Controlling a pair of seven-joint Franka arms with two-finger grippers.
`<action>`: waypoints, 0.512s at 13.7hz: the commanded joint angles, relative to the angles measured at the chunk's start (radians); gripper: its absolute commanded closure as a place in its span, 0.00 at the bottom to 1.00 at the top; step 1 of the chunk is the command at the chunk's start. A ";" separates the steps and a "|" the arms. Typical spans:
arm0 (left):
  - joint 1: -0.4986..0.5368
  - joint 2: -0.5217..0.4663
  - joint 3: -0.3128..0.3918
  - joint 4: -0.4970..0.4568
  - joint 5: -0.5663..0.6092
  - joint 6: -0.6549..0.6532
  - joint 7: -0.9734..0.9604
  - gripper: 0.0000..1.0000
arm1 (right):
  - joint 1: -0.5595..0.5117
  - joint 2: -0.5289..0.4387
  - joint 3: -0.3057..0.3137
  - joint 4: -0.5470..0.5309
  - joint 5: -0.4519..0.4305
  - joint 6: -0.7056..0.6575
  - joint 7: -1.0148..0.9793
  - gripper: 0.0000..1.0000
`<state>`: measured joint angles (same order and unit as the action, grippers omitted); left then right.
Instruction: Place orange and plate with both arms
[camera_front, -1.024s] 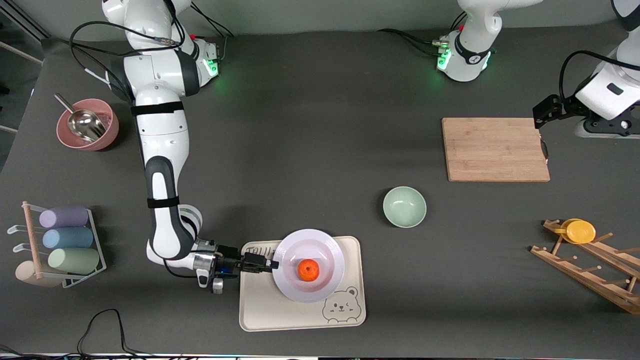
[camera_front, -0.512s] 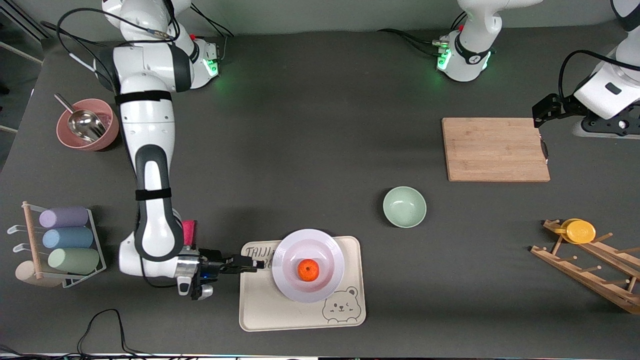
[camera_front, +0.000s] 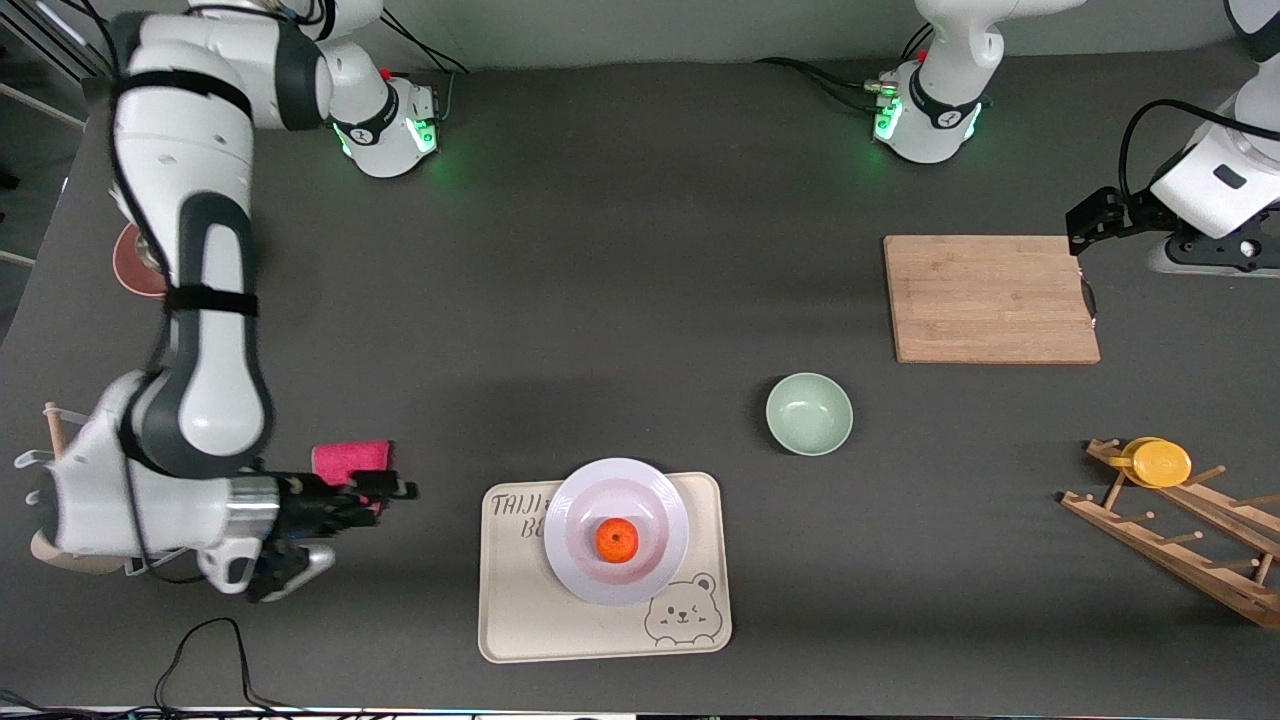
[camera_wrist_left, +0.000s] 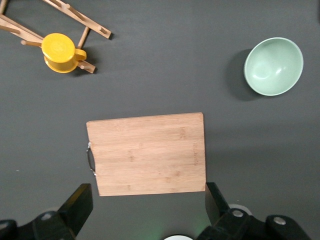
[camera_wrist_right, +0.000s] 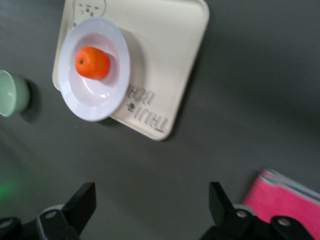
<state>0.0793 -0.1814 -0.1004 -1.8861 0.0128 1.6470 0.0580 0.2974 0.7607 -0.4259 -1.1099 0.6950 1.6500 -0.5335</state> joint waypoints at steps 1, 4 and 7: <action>0.030 -0.004 0.010 0.013 -0.036 -0.009 -0.010 0.00 | 0.009 -0.280 0.019 -0.227 -0.232 -0.010 0.039 0.00; 0.027 -0.006 0.002 0.021 -0.028 -0.013 -0.012 0.00 | -0.059 -0.484 0.145 -0.333 -0.481 -0.059 0.191 0.00; 0.023 -0.004 0.001 0.025 -0.027 -0.016 -0.012 0.00 | -0.159 -0.610 0.284 -0.402 -0.621 -0.101 0.299 0.00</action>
<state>0.1055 -0.1829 -0.0973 -1.8758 -0.0050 1.6470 0.0576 0.1892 0.2528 -0.2234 -1.4049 0.1585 1.5455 -0.2976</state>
